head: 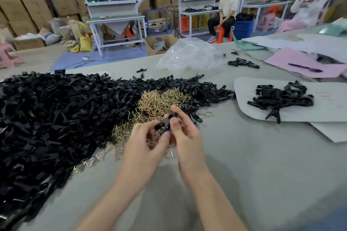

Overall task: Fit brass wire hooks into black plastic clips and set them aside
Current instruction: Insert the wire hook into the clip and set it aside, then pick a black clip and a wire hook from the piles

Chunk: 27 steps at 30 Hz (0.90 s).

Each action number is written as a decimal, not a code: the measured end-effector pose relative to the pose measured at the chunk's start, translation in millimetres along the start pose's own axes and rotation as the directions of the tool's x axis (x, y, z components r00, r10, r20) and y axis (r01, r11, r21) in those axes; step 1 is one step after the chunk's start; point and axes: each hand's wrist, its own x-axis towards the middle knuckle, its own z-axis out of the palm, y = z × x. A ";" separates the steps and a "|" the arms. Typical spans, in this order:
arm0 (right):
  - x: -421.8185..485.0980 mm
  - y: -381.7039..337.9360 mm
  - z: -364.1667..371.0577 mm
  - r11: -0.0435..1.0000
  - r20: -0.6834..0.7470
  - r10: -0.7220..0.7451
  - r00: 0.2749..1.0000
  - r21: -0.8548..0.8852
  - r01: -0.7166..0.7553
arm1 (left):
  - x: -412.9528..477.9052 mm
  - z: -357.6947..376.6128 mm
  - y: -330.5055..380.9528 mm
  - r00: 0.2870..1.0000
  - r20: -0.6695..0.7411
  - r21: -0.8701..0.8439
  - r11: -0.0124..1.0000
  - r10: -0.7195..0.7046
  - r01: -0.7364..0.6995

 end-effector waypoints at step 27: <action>-21.0 -15.0 -1.7 0.951 -0.151 -0.148 0.977 -0.294 0.098 | -9.1 6.6 -25.3 0.993 -0.009 0.208 0.971 0.119 -0.115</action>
